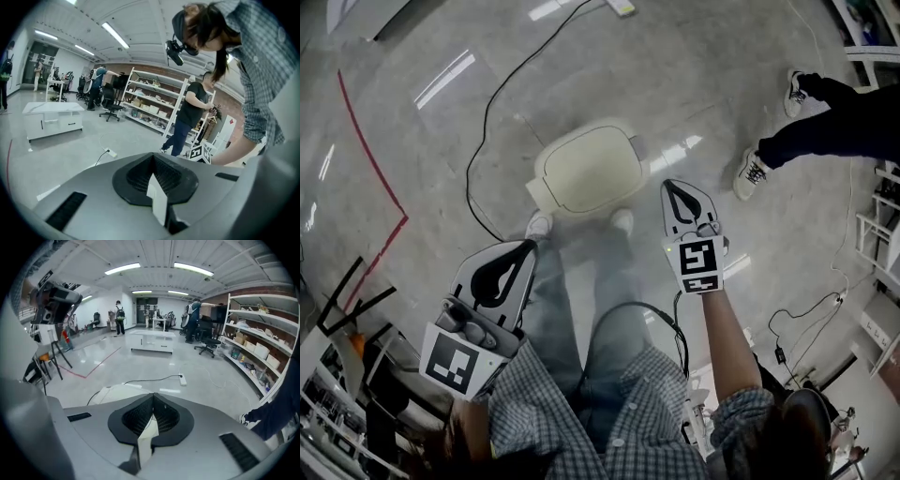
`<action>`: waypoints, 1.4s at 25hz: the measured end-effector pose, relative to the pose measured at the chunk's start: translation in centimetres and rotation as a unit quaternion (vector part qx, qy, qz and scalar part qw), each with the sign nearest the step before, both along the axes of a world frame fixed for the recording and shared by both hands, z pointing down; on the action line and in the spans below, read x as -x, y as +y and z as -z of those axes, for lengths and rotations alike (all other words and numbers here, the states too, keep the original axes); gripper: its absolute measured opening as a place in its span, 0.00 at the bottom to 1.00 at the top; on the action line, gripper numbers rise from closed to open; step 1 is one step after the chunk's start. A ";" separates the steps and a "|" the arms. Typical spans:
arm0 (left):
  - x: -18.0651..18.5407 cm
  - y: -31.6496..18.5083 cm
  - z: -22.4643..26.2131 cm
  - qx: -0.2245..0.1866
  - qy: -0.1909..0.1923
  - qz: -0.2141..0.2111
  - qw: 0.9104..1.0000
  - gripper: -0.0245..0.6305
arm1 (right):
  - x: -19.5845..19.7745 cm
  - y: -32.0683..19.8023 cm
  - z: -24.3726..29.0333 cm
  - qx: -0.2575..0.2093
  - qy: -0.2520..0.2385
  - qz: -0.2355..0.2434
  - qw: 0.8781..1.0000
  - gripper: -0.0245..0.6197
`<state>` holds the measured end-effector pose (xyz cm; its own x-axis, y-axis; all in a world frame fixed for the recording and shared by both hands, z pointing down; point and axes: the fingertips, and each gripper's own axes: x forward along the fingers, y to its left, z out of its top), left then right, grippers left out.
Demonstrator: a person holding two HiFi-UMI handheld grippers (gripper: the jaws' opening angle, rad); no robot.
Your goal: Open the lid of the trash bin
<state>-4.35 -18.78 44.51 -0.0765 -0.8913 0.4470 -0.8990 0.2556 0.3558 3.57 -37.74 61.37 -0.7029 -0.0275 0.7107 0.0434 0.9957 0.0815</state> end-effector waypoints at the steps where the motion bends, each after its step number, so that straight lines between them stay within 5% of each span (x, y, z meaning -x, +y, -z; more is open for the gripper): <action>1: -0.1 -0.2 -0.3 0.001 0.003 0.002 1.000 0.03 | 0.2 -0.2 -0.9 0.005 0.007 -0.001 1.000 0.06; 19: -2.2 -2.2 -4.8 0.021 0.033 0.012 0.999 0.03 | 1.3 -2.5 -14.0 0.026 0.102 0.021 0.994 0.06; 35: -2.9 -1.6 -5.9 0.044 0.042 0.022 0.998 0.03 | 1.3 -2.1 -20.0 0.067 0.152 0.012 0.986 0.06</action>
